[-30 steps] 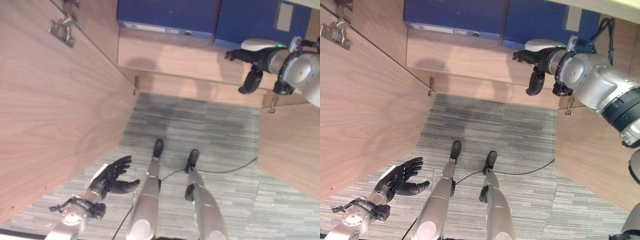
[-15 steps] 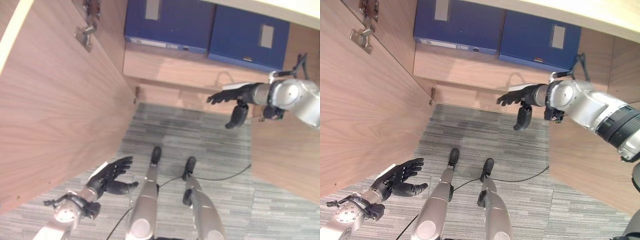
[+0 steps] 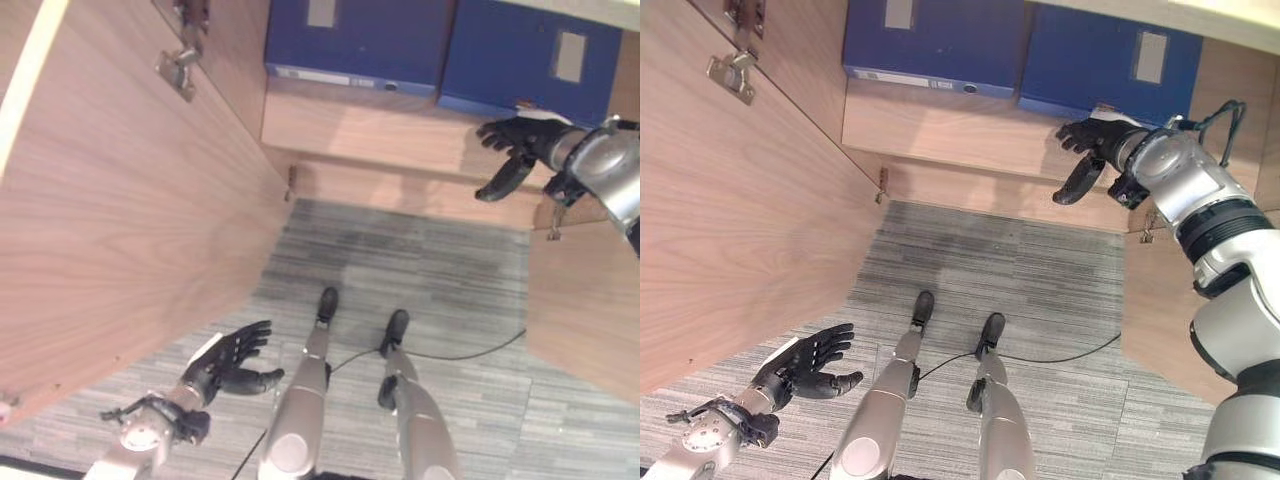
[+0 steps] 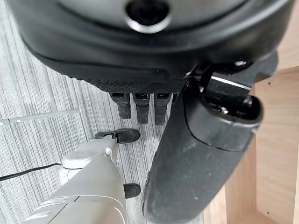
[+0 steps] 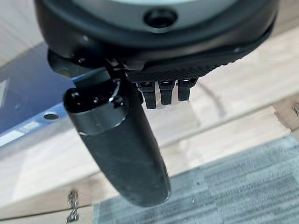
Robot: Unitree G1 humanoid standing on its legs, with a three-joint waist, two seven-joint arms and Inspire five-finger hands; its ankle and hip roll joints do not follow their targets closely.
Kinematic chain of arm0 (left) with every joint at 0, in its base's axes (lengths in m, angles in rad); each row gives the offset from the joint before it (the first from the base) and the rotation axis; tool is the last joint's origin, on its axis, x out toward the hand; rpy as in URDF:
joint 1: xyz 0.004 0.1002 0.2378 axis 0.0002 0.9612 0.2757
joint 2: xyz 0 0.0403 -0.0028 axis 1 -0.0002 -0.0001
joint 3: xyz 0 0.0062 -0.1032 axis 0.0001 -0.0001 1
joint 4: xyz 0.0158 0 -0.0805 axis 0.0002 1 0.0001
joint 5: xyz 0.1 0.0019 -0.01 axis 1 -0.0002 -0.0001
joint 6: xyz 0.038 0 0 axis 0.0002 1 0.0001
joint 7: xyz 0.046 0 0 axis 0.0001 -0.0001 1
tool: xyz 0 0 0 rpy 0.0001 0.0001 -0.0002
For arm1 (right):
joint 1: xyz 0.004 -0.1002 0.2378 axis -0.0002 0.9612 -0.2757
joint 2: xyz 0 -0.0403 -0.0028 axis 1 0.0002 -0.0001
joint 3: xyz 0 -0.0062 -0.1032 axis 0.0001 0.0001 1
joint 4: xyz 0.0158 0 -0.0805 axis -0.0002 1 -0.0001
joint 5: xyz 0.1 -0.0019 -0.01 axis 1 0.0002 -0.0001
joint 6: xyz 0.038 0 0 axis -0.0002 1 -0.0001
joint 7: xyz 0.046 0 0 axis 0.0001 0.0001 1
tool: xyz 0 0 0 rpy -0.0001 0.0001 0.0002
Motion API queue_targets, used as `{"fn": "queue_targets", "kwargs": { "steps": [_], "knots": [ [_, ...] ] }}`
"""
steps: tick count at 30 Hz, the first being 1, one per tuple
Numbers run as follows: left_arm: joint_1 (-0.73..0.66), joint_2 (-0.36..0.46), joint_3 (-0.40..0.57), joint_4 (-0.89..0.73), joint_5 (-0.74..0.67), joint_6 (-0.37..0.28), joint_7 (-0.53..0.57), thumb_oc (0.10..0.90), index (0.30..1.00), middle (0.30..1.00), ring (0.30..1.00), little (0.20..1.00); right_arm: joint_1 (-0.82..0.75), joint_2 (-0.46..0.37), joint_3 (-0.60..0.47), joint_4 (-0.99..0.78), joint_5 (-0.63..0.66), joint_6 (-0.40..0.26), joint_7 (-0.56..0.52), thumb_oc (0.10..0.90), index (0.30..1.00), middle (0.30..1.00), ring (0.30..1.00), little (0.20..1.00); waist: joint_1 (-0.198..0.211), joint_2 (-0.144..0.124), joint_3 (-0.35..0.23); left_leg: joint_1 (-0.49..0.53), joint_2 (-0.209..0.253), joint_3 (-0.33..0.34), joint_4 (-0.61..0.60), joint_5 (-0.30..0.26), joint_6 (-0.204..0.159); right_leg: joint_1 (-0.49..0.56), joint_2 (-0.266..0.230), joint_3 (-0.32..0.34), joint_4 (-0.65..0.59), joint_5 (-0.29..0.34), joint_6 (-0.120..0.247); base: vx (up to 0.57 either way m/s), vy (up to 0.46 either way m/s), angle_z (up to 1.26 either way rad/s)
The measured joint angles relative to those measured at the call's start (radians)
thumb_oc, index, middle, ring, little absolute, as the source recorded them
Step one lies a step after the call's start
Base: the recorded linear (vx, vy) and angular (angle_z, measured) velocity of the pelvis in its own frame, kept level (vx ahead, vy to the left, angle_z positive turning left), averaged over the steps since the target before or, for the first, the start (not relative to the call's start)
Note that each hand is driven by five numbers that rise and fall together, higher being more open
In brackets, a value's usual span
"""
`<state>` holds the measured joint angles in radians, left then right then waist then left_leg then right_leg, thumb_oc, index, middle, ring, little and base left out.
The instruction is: Put the empty folder in the office cabinet
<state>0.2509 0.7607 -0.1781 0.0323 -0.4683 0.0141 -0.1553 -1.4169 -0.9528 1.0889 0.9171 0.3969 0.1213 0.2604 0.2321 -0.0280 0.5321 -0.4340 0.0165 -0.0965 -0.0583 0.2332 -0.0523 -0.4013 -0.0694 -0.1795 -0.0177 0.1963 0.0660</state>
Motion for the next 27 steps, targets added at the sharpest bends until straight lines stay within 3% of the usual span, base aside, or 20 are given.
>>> {"fn": "queue_targets", "kwargs": {
  "steps": [4,10,21,27],
  "knots": [
    [0.0,0.0,-0.017,-0.001,0.0,0.001,0.0,0.8,0.9,0.9,0.9,0.9,0.001,0.025,-0.022,0.076,0.005,0.008,-0.005,0.8,0.9,0.9,0.9,0.9,0.016,0.0,0.0,0.0,-0.001,-0.003,0.0,0.0,0.0,0.002,0.0,-0.006,0.0,-0.003,-0.002,0.0,-0.003,0.01],
    [-0.001,-0.003,-0.016,0.017,-0.001,0.001,0.026,0.8,0.9,0.9,0.9,0.9,0.0,0.077,-0.141,0.229,0.047,0.017,-0.037,0.8,0.9,0.9,0.9,0.9,0.02,0.001,0.0,-0.008,-0.005,-0.022,0.0,-0.005,-0.007,0.002,-0.004,-0.022,-0.001,-0.01,0.007,0.01,-0.012,0.06],
    [-0.002,-0.025,-0.019,0.022,0.0,0.007,0.041,0.8,0.9,0.9,0.9,0.9,-0.042,0.074,-0.132,0.376,-0.069,0.048,-0.042,0.8,0.9,0.9,0.9,0.9,0.045,0.002,0.0,-0.048,-0.013,-0.047,0.001,0.0,-0.004,-0.032,-0.009,-0.03,0.004,-0.017,0.006,0.0,-0.012,0.05],
    [-0.004,-0.039,-0.026,0.025,-0.001,0.007,0.055,0.8,0.9,0.9,0.9,0.9,-0.063,0.09,-0.203,0.414,-0.079,0.049,-0.094,0.8,0.9,0.9,0.9,0.9,0.049,0.003,0.0,-0.065,-0.02,-0.048,0.001,0.005,0.003,-0.044,-0.011,-0.035,0.001,-0.018,0.007,0.0,0.0,0.03]
  ]
}}
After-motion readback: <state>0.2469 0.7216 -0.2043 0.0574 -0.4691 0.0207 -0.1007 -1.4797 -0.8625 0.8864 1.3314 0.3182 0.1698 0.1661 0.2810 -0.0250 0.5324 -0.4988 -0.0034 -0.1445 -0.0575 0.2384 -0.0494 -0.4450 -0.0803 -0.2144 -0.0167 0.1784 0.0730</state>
